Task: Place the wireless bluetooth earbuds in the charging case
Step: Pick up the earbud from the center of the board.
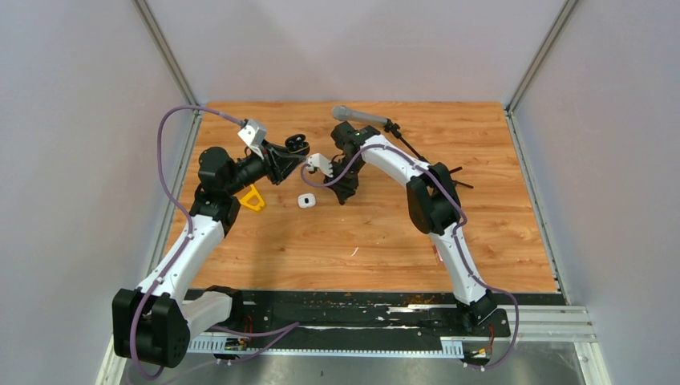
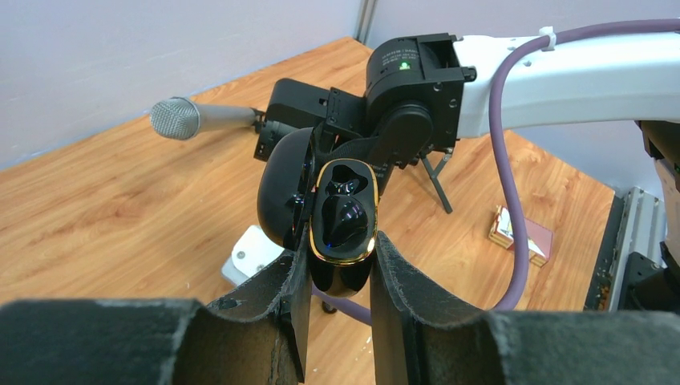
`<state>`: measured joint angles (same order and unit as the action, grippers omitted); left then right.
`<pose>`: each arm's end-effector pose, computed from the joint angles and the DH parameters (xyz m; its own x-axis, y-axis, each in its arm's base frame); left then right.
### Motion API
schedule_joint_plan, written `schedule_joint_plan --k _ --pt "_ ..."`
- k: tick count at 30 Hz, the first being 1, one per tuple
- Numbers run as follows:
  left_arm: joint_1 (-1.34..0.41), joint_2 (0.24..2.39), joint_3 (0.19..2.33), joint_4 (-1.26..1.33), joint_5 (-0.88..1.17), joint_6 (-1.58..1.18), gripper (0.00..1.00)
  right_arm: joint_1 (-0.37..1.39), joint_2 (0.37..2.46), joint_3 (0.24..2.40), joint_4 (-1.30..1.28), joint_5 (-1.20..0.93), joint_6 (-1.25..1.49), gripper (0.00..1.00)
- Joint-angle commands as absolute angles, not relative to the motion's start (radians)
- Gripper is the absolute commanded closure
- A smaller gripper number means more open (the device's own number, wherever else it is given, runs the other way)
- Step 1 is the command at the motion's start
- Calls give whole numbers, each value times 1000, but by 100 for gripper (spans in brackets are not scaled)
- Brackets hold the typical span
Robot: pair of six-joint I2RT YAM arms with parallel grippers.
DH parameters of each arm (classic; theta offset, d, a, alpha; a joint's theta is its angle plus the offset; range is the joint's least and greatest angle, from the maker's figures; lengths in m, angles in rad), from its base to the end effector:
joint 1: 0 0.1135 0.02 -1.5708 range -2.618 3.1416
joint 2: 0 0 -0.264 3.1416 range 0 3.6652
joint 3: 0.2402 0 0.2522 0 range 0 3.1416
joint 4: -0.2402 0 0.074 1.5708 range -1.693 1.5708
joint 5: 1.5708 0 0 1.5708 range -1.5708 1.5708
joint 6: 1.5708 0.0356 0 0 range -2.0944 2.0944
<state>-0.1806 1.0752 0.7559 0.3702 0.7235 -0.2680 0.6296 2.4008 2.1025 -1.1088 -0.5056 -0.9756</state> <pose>0.2382 -0.0674 0.3309 -0.1596 -0.1726 -0.9720 0.7703 0.5940 -0.2320 0.3808 0.2988 0.1733 0.0323 -0.8728 -0.4870 -0.9849 -0.1106 0.1330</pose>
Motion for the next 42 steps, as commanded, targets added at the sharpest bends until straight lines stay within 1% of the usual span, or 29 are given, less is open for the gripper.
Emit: schedule_joint_plan --k 1,6,12,16,31,42 --pt "-175 1055 792 378 726 -270 100 626 2395 2178 -1064 -515 -943 69" --pt "-175 1054 794 372 727 -268 100 622 2394 2203 -1048 -529 -920 70" --pt "-175 1056 802 371 727 -269 100 622 2418 2175 -967 -375 -908 73" --pt "-175 1057 803 370 729 -268 100 621 2433 2166 -950 -330 -905 73" --pt "-175 1062 795 389 728 -279 100 635 2369 2039 -1019 -347 -960 73" --pt "-175 1070 779 416 726 -292 100 658 2337 2022 -1043 -385 -944 73"
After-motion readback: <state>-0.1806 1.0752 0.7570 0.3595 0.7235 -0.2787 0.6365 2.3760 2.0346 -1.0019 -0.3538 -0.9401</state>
